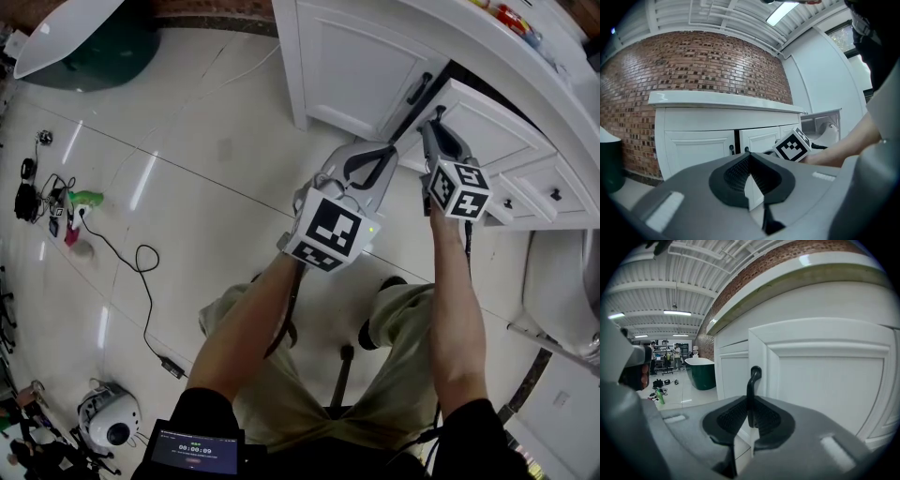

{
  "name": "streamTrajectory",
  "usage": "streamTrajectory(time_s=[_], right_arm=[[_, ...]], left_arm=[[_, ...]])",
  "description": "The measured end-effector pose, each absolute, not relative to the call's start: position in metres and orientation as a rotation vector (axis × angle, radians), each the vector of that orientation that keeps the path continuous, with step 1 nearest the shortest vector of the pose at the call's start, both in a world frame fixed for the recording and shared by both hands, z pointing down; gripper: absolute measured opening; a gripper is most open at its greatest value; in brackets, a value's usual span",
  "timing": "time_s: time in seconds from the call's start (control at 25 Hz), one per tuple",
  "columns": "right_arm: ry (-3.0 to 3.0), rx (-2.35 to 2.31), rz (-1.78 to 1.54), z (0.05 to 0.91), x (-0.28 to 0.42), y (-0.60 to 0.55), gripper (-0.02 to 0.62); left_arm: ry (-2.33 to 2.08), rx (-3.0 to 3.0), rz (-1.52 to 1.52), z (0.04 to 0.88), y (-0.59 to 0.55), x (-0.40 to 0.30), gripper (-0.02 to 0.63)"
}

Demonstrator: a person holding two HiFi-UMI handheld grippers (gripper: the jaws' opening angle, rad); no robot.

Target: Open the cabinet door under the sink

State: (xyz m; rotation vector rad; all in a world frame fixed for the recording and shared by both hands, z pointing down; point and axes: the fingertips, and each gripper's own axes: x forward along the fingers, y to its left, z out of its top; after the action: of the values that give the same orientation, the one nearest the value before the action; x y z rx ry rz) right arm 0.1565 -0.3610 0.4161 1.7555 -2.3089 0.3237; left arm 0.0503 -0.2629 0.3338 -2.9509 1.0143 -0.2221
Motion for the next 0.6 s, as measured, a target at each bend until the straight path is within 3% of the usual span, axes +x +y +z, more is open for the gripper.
streamTrajectory(time_s=[0.6], right_arm=[[-2.33, 1.733, 0.308, 0.416, 0.153, -0.305, 0.029]], left_arm=[[0.984, -2.941, -0.196, 0.323, -0.207, 0.057, 0.017]])
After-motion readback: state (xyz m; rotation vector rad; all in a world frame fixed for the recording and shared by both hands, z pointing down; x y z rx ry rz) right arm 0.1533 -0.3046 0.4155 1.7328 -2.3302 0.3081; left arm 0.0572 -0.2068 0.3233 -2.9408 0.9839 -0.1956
